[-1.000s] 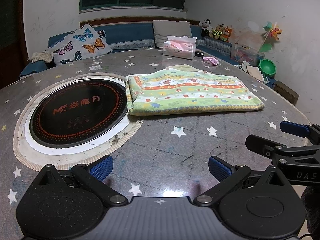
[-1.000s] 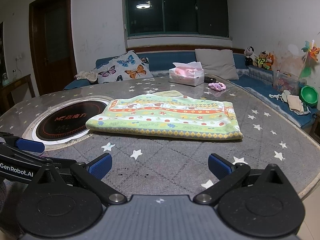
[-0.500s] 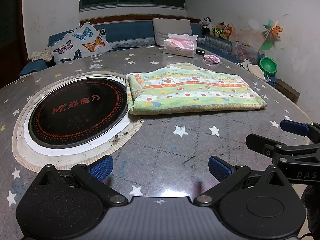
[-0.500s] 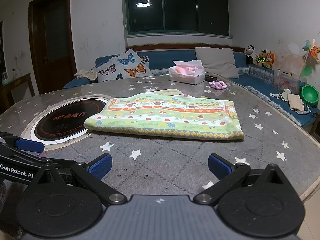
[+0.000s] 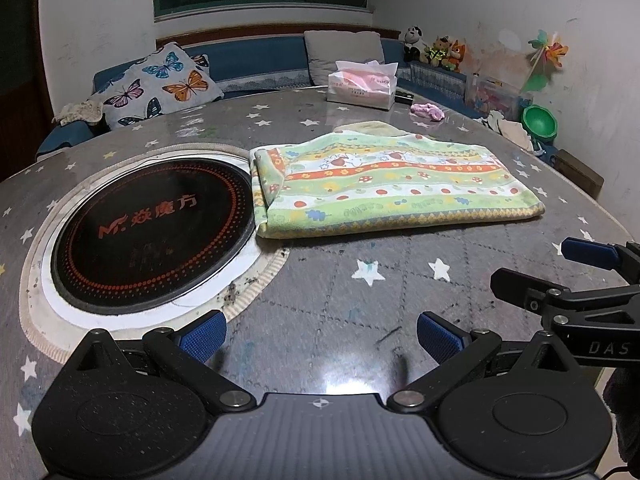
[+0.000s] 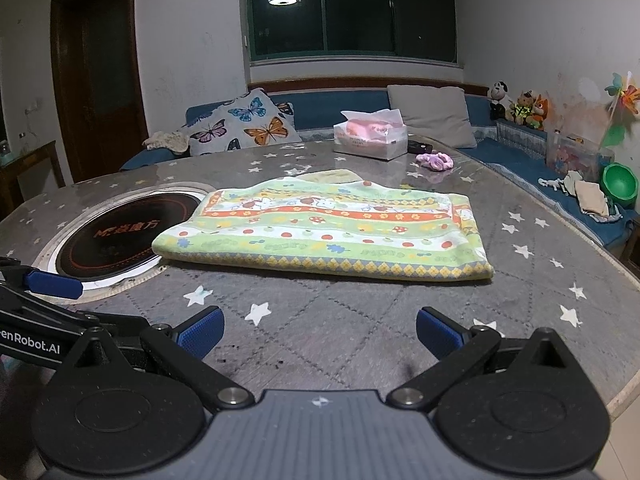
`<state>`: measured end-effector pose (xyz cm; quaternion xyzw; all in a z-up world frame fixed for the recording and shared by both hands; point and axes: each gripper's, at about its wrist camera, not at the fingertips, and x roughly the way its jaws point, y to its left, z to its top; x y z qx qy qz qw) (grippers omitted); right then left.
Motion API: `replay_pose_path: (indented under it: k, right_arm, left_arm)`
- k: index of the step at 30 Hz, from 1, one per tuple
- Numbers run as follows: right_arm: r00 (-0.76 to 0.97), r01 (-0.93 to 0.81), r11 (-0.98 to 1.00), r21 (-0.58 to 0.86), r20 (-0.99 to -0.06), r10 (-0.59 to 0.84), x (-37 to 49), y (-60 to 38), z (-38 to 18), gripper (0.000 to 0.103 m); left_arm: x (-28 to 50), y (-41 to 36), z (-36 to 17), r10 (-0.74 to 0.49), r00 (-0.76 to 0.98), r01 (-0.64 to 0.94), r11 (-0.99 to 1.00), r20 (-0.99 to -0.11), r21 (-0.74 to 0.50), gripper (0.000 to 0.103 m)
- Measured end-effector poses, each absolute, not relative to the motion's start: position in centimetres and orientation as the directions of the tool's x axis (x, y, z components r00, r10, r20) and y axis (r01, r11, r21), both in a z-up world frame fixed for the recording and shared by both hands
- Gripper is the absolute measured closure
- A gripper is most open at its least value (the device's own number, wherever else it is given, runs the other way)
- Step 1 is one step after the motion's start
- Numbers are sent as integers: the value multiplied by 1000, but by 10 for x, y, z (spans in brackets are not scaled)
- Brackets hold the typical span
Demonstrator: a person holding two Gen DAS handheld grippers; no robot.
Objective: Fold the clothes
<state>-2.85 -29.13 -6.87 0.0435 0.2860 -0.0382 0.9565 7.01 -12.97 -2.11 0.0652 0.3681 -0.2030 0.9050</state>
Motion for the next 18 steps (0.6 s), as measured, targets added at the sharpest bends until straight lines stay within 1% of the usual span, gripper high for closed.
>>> replay_pose_path:
  k: [18]
  right_arm:
    - [807,124,990,67,-587,-62,1,-300,-76,0]
  left_arm:
    - [99,-139,-21,-316,634,426,904,-705,-23,0]
